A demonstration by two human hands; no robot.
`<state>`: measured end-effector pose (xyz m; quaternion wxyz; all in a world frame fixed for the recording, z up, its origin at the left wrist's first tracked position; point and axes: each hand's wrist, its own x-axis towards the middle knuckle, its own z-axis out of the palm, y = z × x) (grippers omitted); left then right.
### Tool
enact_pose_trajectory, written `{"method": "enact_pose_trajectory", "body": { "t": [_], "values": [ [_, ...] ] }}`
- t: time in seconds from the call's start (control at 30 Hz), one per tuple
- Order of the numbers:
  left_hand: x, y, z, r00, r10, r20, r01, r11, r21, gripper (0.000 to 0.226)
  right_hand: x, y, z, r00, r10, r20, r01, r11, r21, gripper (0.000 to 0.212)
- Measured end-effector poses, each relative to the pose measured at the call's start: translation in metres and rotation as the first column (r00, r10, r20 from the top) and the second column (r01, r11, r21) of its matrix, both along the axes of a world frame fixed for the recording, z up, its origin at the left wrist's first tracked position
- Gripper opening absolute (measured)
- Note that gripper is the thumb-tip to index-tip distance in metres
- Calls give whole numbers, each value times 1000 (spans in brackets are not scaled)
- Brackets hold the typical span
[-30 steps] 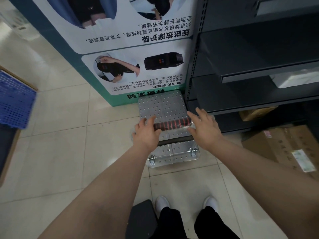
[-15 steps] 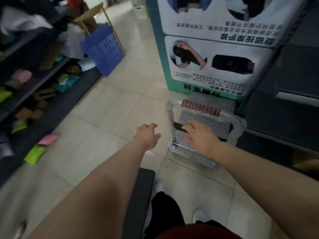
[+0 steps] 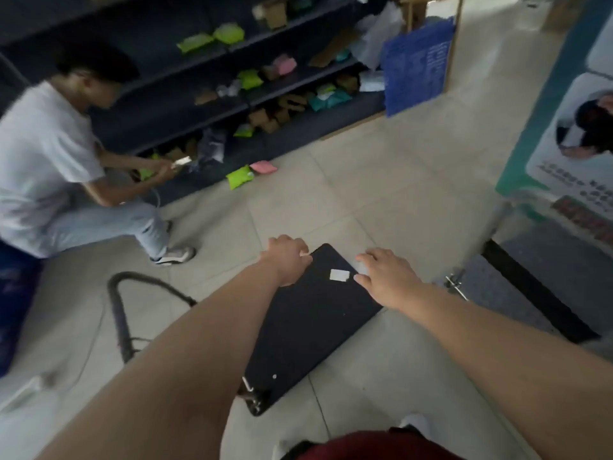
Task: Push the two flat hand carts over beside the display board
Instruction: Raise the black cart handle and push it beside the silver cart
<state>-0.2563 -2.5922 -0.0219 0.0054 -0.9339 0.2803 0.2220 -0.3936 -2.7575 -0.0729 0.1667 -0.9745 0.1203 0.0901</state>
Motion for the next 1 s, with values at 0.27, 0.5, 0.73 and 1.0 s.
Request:
{"method": "enact_pose_trajectory", "body": {
  "t": [0.27, 0.5, 0.73, 1.0],
  "values": [
    [15, 227, 20, 971, 238, 30, -236, 970, -59, 38, 68, 213, 9, 966, 251, 57, -252, 968, -1, 48],
    [21, 405, 27, 917, 394, 65, -378, 909, -175, 42, 93, 390, 7, 949, 311, 60, -313, 949, 28, 48],
    [30, 482, 9, 881, 473, 1, -466, 868, -170, 47, 128, 468, 9, 955, 283, 91, -283, 959, -13, 42],
    [102, 506, -6, 924, 382, -7, -381, 918, -113, 50, 182, 491, -13, 979, 172, 111, -175, 984, 20, 49]
  ]
}}
